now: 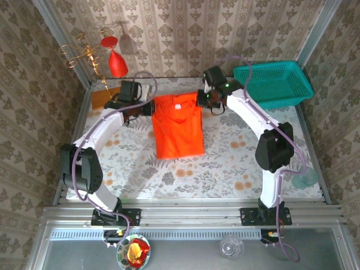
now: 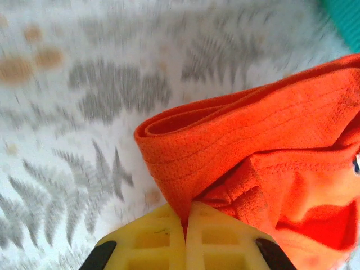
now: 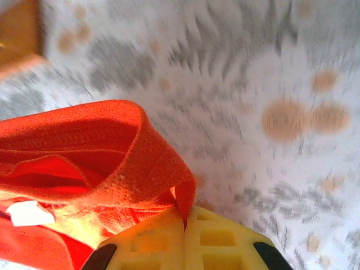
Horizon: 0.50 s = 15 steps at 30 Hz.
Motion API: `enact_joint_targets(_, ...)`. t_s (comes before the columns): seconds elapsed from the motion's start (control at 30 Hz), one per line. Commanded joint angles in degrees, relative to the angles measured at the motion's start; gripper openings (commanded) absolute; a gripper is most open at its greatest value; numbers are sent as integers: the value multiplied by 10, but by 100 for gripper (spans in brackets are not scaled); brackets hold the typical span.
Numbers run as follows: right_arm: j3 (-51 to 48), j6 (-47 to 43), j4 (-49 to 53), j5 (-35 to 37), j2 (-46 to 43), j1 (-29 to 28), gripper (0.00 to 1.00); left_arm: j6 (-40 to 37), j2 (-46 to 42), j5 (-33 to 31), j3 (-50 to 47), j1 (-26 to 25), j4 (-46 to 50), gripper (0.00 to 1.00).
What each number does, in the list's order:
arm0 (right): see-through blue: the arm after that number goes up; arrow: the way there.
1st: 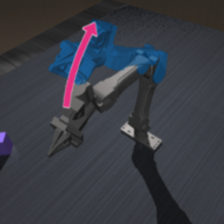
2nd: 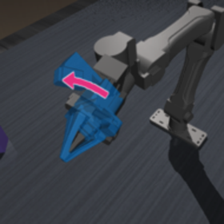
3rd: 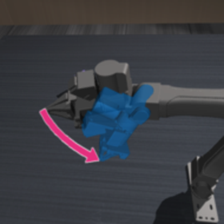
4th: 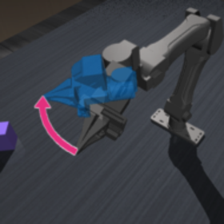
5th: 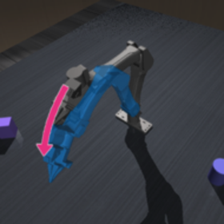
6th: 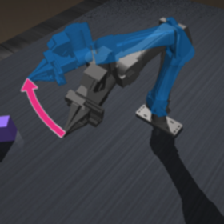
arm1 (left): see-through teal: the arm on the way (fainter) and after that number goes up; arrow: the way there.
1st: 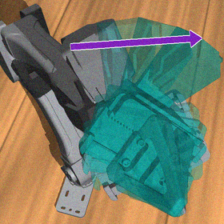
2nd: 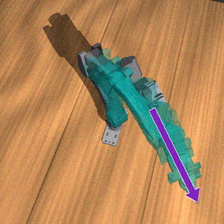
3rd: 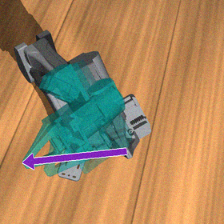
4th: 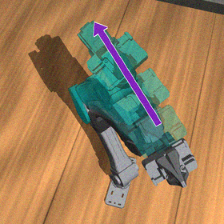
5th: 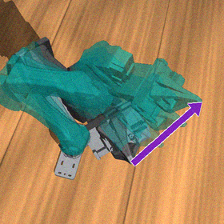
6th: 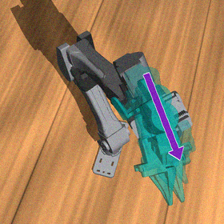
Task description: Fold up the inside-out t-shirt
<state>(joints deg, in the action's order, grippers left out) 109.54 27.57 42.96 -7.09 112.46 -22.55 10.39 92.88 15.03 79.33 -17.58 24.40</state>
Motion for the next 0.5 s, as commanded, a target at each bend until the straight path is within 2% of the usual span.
enact_joint_targets(0.0, 111, -43, 57, 12, -12, 15, 0, -39, -6, 26, 94, 13, 2, 0)
enact_joint_targets(0.1, 179, -61, 91, -2, -7, 19, 0, -44, -7, 49, 142, 13, 19, 0)
enact_joint_targets(0.2, 161, -68, 98, -26, -25, 17, 0, -38, -29, 74, 117, 12, 15, 0)
enact_joint_targets(0.27, 98, -69, 72, -42, -54, 14, 0, -34, -57, 83, 62, 8, 1, 0)
enact_joint_targets(0.47, -196, -45, -7, -70, -175, -19, 0, 4, -168, 99, -187, -15, -48, 0)
